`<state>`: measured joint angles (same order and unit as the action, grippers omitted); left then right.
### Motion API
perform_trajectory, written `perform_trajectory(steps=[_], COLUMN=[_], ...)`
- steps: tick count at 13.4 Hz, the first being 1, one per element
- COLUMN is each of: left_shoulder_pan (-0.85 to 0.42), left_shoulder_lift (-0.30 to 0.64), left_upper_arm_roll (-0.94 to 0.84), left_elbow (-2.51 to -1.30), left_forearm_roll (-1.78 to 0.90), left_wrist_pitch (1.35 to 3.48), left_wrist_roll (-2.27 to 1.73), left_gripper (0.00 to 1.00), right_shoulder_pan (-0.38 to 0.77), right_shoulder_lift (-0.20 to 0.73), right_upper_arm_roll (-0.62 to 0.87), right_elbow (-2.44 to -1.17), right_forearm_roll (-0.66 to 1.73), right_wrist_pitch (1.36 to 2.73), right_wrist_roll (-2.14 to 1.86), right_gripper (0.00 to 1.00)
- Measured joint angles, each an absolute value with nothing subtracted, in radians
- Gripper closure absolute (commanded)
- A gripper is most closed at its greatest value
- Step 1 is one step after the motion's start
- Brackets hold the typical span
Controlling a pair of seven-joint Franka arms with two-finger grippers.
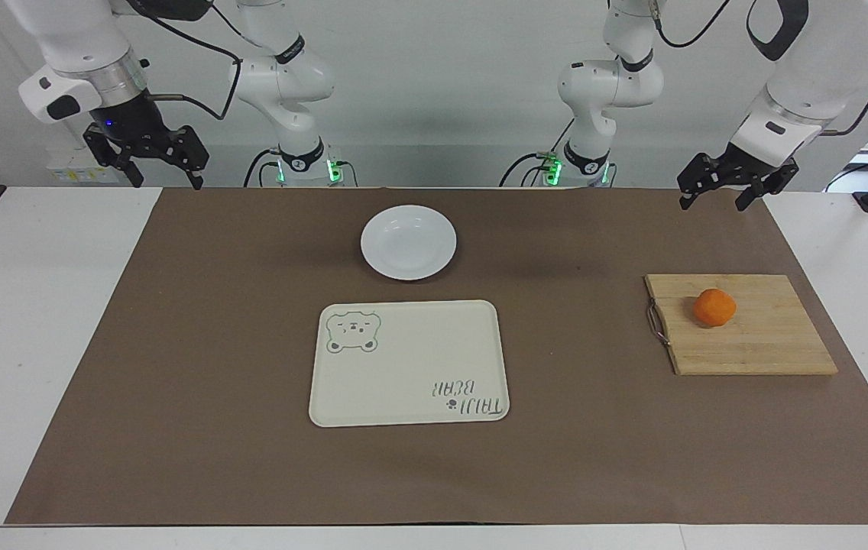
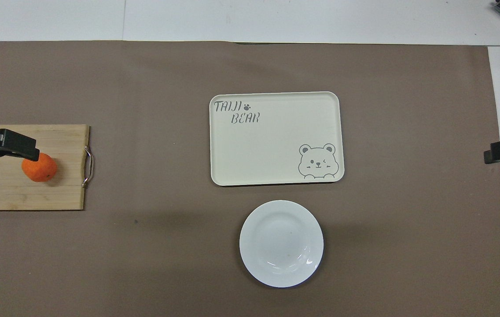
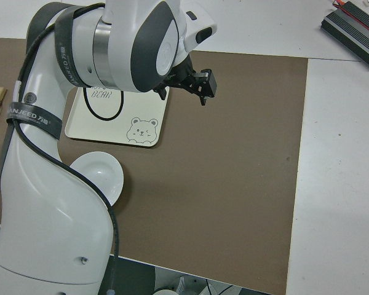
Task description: Place orange and plate with both arms
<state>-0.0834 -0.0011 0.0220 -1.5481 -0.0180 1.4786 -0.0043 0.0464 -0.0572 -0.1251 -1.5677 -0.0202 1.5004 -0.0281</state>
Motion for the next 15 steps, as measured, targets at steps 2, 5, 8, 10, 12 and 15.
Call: perform_trajectory(steps=[2, 5, 8, 10, 12, 15], left_shoulder_pan=[-0.083, -0.083, -0.083, -0.083, -0.083, -0.083], left_shoulder_lift=[-0.005, -0.009, -0.01, -0.01, -0.01, -0.01], left_upper_arm_roll=[0.022, 0.022, 0.022, 0.022, 0.022, 0.022], left_elbow=[-1.548, -1.548, -1.548, -1.548, -1.548, -1.548], left_forearm_roll=[-0.018, -0.018, -0.018, -0.018, -0.018, -0.018], left_wrist_pitch=[1.479, 1.48, 1.48, 1.48, 1.48, 1.483], left_wrist_roll=[-0.007, -0.007, -0.007, -0.006, -0.005, 0.006], left_gripper=[0.0, 0.0, 0.0, 0.0, 0.0, 0.0], right_shoulder_pan=[0.046, 0.046, 0.046, 0.046, 0.046, 0.046], right_shoulder_lift=[-0.057, -0.057, -0.057, -0.057, -0.057, -0.057], right_upper_arm_roll=[-0.125, -0.125, -0.125, -0.125, -0.125, -0.125], right_elbow=[-1.568, -1.568, -1.568, -1.568, -1.568, -1.568], right_forearm_roll=[-0.02, -0.02, -0.02, -0.02, -0.02, -0.02], right_wrist_pitch=[1.5, 1.5, 1.5, 1.5, 1.5, 1.5], right_wrist_roll=[-0.028, -0.028, -0.028, -0.028, -0.028, -0.028], right_gripper=[0.0, 0.0, 0.0, 0.0, 0.0, 0.0])
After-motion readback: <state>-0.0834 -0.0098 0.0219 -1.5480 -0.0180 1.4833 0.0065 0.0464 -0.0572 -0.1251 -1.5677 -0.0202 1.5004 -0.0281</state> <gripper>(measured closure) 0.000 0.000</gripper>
